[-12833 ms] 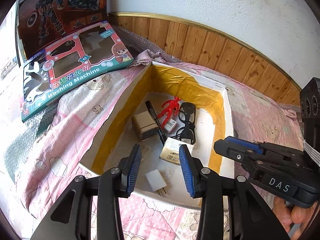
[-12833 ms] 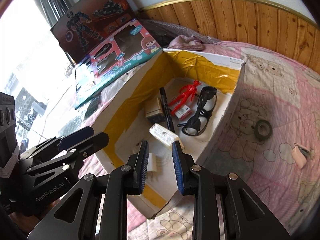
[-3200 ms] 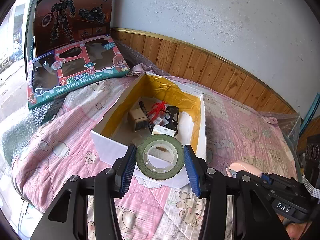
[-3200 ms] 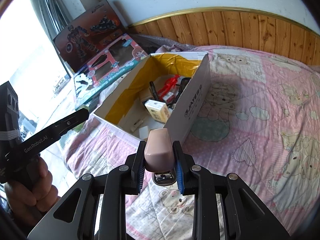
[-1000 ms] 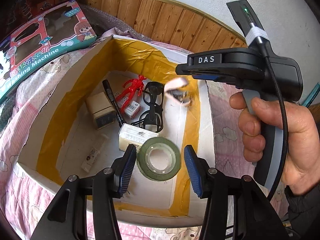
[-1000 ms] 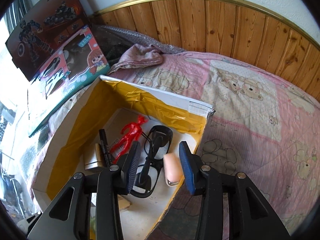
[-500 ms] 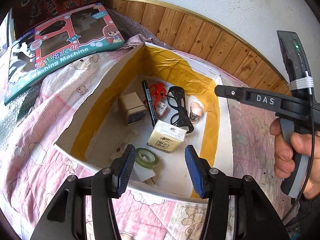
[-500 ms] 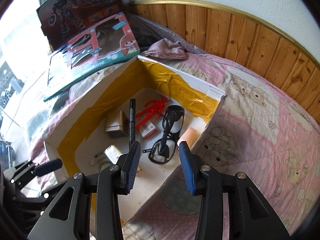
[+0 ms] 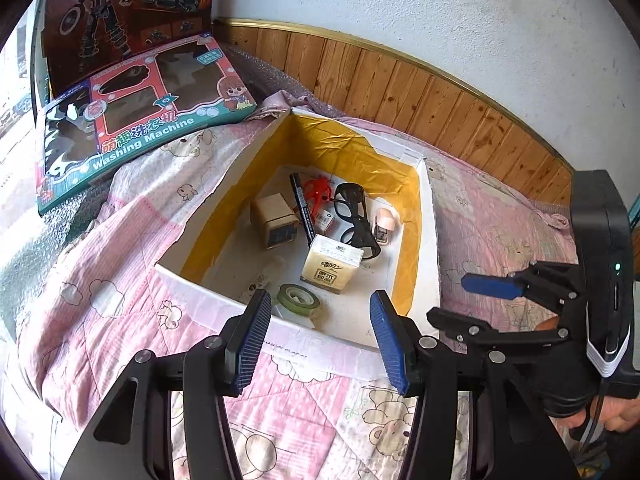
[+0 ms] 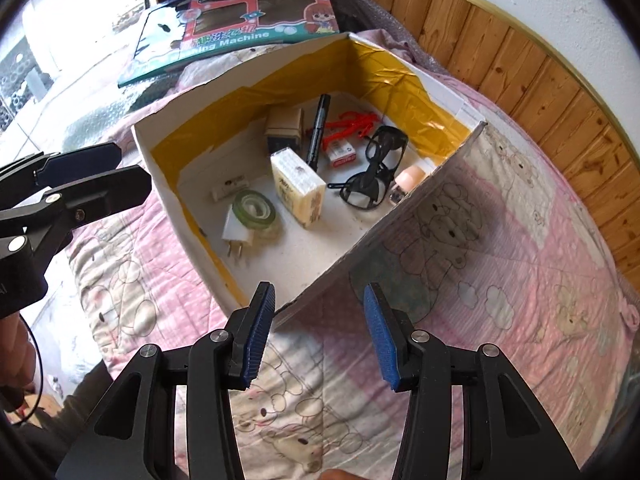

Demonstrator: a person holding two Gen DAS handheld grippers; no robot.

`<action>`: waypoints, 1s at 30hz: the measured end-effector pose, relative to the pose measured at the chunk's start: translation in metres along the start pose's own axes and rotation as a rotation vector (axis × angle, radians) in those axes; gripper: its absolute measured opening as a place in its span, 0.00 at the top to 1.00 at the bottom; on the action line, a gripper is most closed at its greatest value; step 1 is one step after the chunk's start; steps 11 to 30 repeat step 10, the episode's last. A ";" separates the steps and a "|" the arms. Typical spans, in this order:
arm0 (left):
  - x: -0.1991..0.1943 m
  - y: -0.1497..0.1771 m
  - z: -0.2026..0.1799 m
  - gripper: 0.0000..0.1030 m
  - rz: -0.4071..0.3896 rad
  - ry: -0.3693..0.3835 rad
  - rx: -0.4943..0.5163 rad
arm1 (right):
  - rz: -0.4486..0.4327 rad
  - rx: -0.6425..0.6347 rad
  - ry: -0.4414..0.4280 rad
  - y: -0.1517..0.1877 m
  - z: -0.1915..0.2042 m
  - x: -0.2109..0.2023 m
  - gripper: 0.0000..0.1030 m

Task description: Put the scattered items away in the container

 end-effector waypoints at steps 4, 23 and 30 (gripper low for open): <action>-0.012 0.003 0.000 0.48 -0.015 -0.002 0.005 | -0.020 0.020 -0.019 0.003 0.009 -0.011 0.52; -0.025 0.009 0.000 0.48 -0.024 -0.001 0.006 | -0.028 0.022 -0.008 0.002 0.021 -0.023 0.52; -0.025 0.009 0.000 0.48 -0.024 -0.001 0.006 | -0.028 0.022 -0.008 0.002 0.021 -0.023 0.52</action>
Point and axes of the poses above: each gripper's, at about its wrist camera, not at the fingertips, and x roughly the way its jaws point, z to its left, y to its underside, the point moved 9 cm from there along x, roughly the way its jaws point, and after that the axes turned 3 degrees about x, right-handed, at the moved point
